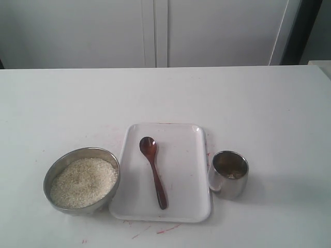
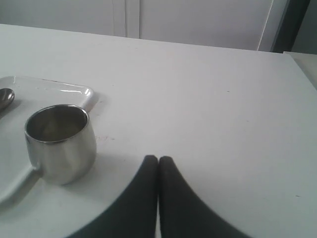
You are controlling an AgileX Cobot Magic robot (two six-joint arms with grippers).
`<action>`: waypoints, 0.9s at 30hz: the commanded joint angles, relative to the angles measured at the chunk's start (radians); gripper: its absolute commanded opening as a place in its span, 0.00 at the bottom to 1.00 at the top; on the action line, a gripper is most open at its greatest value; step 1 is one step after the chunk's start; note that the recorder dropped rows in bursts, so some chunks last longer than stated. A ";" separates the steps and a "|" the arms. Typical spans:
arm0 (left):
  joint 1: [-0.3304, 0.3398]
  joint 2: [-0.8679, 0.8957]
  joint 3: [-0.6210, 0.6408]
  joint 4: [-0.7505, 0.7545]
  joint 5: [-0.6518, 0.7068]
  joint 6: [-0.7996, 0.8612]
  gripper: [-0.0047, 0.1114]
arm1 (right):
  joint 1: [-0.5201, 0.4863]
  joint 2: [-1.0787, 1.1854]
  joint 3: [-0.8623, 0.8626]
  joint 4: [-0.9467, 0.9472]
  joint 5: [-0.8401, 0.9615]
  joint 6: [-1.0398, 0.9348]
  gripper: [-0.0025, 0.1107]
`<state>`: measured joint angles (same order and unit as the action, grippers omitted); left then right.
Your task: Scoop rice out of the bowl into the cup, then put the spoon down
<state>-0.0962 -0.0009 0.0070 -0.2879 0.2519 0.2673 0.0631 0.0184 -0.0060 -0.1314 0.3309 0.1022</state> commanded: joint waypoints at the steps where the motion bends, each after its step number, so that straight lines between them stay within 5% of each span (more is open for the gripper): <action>1: -0.007 0.001 -0.007 -0.011 0.003 -0.002 0.16 | -0.005 -0.008 0.006 -0.001 -0.003 -0.014 0.02; 27: -0.007 0.001 -0.007 -0.011 0.003 -0.002 0.16 | -0.005 -0.008 0.006 -0.011 -0.003 -0.014 0.02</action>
<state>-0.0962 -0.0009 0.0070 -0.2879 0.2519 0.2673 0.0631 0.0184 -0.0060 -0.1351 0.3333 0.1022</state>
